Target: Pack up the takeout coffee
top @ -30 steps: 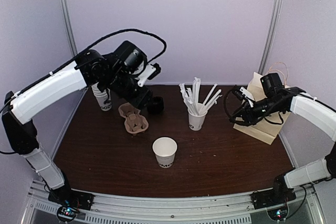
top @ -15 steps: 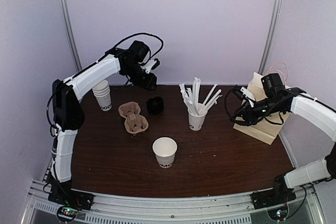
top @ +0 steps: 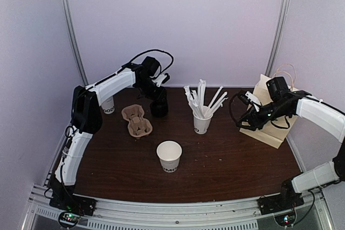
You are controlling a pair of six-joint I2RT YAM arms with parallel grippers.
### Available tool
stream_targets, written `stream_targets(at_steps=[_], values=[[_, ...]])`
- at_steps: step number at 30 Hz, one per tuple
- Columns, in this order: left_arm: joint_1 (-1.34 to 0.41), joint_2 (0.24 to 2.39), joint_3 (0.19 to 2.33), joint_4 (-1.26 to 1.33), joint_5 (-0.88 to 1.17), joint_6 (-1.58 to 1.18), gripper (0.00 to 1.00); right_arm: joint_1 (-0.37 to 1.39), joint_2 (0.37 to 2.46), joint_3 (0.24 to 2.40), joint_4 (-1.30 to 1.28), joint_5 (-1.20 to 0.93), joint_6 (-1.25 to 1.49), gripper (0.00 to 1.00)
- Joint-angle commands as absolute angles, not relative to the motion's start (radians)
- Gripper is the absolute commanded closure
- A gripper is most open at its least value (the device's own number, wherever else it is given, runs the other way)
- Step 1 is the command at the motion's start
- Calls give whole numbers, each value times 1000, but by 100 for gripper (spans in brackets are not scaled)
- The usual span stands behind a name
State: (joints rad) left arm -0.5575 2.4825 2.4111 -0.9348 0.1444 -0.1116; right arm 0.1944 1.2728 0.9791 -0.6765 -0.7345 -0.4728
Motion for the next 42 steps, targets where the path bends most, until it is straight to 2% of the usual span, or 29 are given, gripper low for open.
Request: stream_targets(at_steps=[1, 7, 15, 27, 35, 42], values=[[-560, 2504, 2450, -844, 227, -141, 50, 188, 1283, 966, -666, -723, -483, 53], [-560, 2532, 2457, -834, 247, -168, 55, 189, 1288, 968, -663, -718, -485, 53], [-560, 2567, 2452, -854, 232, -162, 56, 189, 1294, 968, -666, -718, -488, 52], [-560, 2574, 2451, -853, 227, -163, 69, 189, 1295, 966, -666, -718, -489, 52], [-560, 2578, 2449, -863, 225, -164, 69, 188, 1293, 966, -666, -718, -490, 52], [-560, 2580, 2454, -869, 216, -167, 77, 189, 1291, 966, -666, -719, -489, 52]])
